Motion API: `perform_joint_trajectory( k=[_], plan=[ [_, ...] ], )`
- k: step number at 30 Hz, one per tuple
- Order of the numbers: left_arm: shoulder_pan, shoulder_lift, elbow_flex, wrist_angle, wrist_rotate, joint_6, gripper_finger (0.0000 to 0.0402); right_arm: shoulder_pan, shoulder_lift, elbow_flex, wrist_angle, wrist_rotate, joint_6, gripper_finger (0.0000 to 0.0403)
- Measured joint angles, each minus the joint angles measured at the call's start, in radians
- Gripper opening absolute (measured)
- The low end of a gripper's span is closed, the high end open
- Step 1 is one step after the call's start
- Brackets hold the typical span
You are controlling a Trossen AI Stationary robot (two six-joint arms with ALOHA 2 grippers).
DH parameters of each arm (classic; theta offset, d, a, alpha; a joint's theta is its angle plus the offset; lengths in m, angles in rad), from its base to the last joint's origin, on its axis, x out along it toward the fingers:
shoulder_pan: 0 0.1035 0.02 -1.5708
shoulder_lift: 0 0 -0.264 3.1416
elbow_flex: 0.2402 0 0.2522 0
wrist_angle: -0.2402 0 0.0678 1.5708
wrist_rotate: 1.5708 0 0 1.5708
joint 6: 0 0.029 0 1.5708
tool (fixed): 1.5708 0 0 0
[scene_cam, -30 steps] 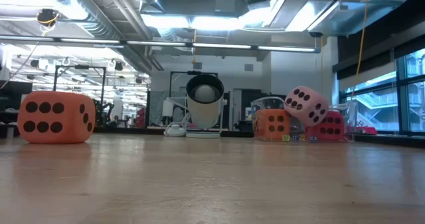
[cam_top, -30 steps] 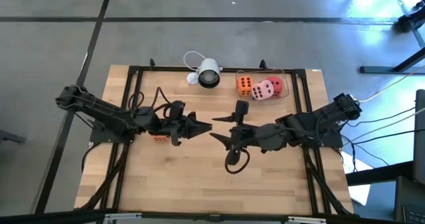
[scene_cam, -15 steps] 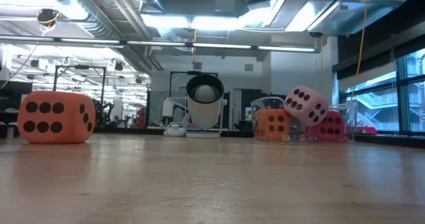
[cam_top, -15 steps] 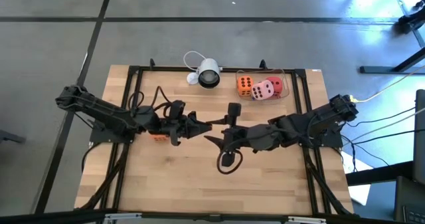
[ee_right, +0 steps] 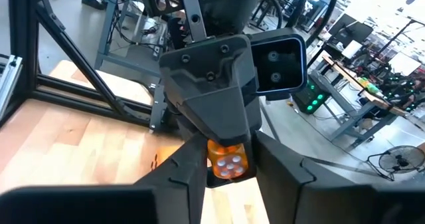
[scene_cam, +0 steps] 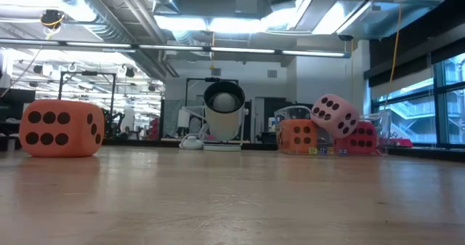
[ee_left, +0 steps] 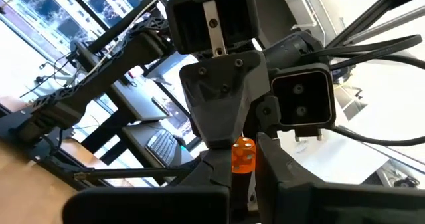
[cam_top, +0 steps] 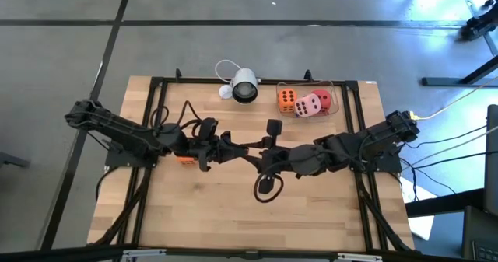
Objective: Pick & Place Dice
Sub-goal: Put the small orange dice into the transparent container
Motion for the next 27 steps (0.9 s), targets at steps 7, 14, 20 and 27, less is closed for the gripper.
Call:
perform_joint_trajectory(
  k=[7,14,20,27],
  plan=[
    [0.0,0.0,0.0,-0.001,0.0,0.006,0.001,0.007,0.0,0.0,0.0,0.0,0.0,0.0112],
    [0.0,0.0,0.001,-0.025,-0.023,-0.007,0.0019,0.007,0.0,0.0,-0.005,0.0,0.009,0.0077],
    [-0.001,0.0,0.001,-0.023,-0.034,-0.007,0.0057,0.012,0.0,-0.001,-0.007,0.002,0.014,0.0077],
    [-0.001,0.0,0.001,-0.016,-0.033,-0.004,0.0079,0.013,0.0,-0.001,-0.007,-0.001,0.058,0.0066]
  ],
)
